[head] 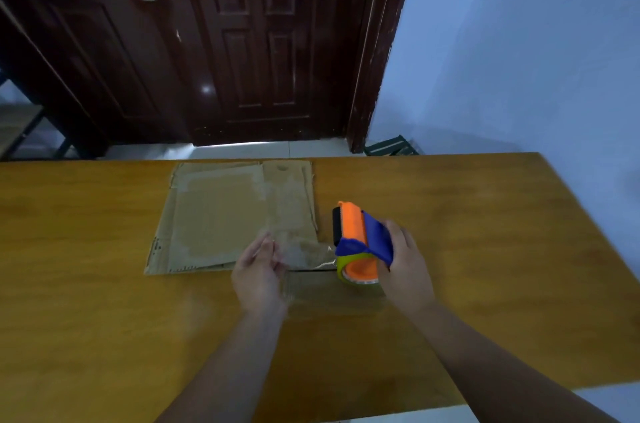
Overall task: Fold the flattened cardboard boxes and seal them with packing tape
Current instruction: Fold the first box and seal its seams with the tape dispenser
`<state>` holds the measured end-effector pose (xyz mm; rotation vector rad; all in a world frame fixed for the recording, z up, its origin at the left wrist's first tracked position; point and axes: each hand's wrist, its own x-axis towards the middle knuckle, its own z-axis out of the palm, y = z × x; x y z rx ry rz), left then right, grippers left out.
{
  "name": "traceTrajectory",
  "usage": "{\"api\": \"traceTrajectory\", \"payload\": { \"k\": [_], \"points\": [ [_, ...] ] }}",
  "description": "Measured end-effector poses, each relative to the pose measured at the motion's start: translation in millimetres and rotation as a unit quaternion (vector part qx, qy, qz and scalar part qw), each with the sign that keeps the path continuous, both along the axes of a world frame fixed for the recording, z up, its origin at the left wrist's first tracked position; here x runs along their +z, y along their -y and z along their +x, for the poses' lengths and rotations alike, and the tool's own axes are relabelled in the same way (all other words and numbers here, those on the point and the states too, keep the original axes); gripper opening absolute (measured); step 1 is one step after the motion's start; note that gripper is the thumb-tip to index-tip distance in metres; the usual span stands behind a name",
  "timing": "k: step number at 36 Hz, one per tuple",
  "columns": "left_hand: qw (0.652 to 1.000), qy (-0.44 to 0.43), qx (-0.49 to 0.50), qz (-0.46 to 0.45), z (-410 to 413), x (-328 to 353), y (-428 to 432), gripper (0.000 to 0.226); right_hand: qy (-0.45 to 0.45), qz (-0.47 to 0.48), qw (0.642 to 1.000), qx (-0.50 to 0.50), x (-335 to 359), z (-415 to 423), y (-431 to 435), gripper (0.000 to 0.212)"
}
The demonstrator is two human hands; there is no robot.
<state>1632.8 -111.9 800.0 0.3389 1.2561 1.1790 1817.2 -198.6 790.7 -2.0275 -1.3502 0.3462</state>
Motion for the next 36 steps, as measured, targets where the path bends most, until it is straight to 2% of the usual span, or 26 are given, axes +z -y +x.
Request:
{"api": "traceTrajectory", "payload": {
  "k": [3,9,12,15,19,22,29,36],
  "points": [
    [1.000,-0.018,0.010,0.009,-5,-3,4,0.009,-0.053,0.000,0.998,-0.037,-3,3,1,0.068],
    [0.994,-0.100,-0.020,0.040,-6,-16,18,0.012,-0.119,0.027,0.987,-0.103,-9,6,3,0.057],
    [0.995,-0.098,-0.033,0.015,-6,-21,21,0.009,-0.149,0.042,0.980,-0.122,-10,5,5,0.062],
    [0.991,-0.113,-0.065,0.014,-7,-24,22,0.007,-0.162,0.039,0.974,-0.154,-13,6,4,0.058],
    [0.989,-0.129,-0.070,0.022,-7,-27,22,0.024,-0.194,0.043,0.962,-0.190,-18,6,3,0.050],
    [0.983,-0.165,-0.070,0.027,-6,-32,20,0.007,-0.211,0.049,0.956,-0.198,-20,5,3,0.041],
    [0.967,-0.236,-0.091,0.035,-3,-35,19,0.005,-0.210,0.086,0.959,-0.171,-14,2,6,0.043],
    [0.959,-0.269,-0.093,0.008,-2,-38,17,0.007,-0.205,0.101,0.958,-0.173,-17,-2,10,0.047]
  ]
}}
